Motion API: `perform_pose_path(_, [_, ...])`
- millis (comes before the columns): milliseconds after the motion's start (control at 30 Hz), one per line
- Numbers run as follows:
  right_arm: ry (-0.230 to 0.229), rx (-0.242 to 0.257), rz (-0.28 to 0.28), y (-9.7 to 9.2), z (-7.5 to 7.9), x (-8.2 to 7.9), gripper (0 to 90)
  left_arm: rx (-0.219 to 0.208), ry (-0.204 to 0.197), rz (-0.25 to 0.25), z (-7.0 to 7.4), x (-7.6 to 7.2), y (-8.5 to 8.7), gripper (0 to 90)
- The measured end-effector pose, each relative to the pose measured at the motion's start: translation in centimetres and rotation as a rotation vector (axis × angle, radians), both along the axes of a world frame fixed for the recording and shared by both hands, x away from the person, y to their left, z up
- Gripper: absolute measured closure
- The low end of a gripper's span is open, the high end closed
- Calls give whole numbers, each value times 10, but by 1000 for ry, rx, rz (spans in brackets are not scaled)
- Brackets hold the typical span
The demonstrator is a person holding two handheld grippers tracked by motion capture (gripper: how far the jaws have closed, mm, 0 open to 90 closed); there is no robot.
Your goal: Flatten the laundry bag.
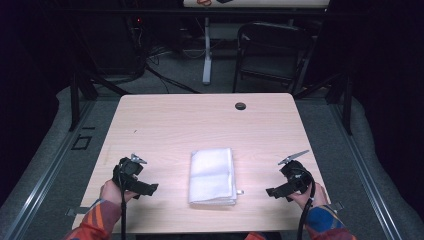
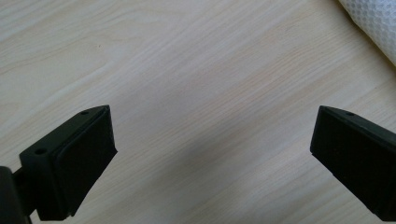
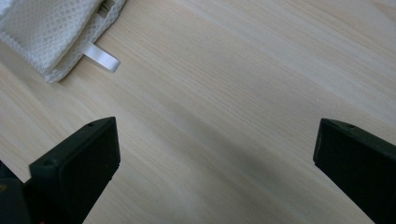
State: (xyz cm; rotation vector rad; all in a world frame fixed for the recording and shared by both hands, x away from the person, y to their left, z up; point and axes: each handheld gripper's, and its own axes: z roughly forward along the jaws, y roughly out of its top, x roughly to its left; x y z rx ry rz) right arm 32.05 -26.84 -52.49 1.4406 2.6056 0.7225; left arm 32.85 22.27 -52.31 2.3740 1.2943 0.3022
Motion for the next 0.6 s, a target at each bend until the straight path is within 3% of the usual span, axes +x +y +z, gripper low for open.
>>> perform_pose_path(200, [10, -7, 25, 1, -1, 3, 14, -21, -4, -4, 1, 3, -4, 1])
perform_pose_path(233, [13, -17, 26, 1, -1, 3, 14, -23, -8, -14, 2, 3, -6, 1])
perform_pose_path(300, [10, 9, 18, 2, -2, 3, 15, -29, -12, -20, 3, 3, -7, 1])
perform_pose_path(333, [16, -17, 33, 1, -1, 3, 16, -33, -14, -24, 3, 2, -9, 1])
perform_pose_path(367, [11, 1, 34, 2, 0, 2, 19, -32, -14, -31, 4, 1, -11, 1])
perform_pose_path(533, [7, -14, 51, 6, 1, 3, 26, -58, -18, -71, 6, 2, -20, 1])
perform_pose_path(600, [10, -3, 23, 7, -1, 3, 28, -61, -25, -77, 6, 3, -23, 1])
